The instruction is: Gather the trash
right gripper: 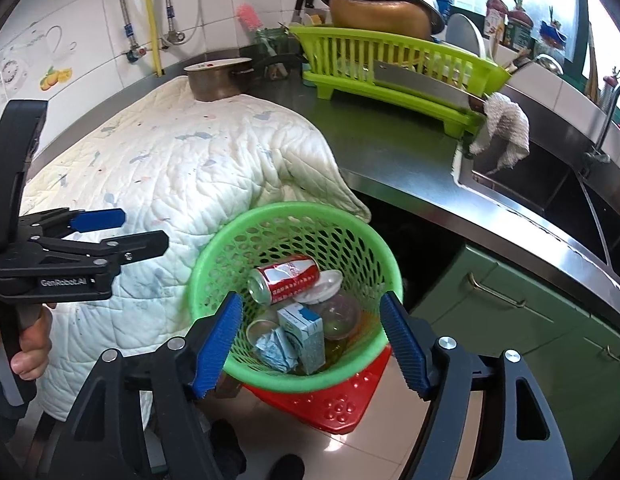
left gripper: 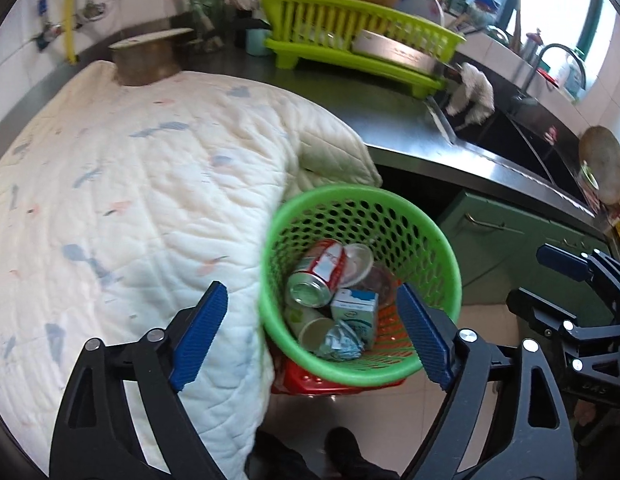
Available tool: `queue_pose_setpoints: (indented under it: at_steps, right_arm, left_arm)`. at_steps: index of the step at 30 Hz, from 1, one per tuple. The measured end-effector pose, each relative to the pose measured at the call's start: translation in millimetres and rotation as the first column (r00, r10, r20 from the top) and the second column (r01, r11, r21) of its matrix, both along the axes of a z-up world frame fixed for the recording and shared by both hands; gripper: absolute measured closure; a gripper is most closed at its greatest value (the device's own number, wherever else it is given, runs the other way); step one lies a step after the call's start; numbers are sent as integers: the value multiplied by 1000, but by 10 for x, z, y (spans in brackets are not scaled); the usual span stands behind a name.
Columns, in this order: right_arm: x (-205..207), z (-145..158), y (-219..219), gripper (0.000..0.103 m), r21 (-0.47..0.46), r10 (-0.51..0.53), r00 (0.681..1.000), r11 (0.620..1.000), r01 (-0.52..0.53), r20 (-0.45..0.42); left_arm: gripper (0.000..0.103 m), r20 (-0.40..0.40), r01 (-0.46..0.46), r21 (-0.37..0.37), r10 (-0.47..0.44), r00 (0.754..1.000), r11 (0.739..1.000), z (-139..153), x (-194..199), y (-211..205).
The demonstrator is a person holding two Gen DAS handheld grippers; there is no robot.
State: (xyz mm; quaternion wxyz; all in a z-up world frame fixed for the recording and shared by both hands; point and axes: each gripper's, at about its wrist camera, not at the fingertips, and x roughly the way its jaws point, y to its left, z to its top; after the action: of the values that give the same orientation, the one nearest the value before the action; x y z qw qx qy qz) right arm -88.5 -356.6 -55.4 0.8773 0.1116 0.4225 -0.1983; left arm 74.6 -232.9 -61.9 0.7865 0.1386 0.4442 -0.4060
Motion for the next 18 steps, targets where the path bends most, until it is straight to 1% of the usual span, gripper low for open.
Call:
queue_pose_setpoints:
  at_steps: [2, 5, 8, 10, 14, 16, 18]
  right_arm:
    - [30, 13, 35, 30, 1, 9, 1000, 1000, -9, 4]
    - [70, 31, 87, 28, 5, 25, 1000, 1000, -25, 11]
    - [104, 50, 146, 25, 4, 41, 999, 999, -41, 15]
    - [121, 67, 181, 24, 11, 52, 998, 999, -53, 22]
    - [193, 126, 282, 20, 14, 86, 996, 996, -87, 32]
    - [230, 175, 356, 18, 7, 107, 993, 994, -107, 43]
    - [258, 214, 412, 18, 7, 127, 991, 992, -127, 53]
  left_arm:
    - [15, 16, -27, -4, 28, 999, 1000, 50, 27, 106]
    - [12, 34, -65, -7, 65, 997, 998, 116, 61, 243]
    - [8, 58, -116, -14, 117, 991, 993, 198, 78, 420]
    - [7, 71, -143, -18, 144, 987, 990, 235, 79, 522]
    - [6, 97, -208, -13, 209, 973, 978, 303, 92, 740]
    - [5, 110, -251, -14, 251, 962, 968, 337, 87, 863]
    - [5, 134, -302, -11, 301, 944, 953, 375, 78, 992]
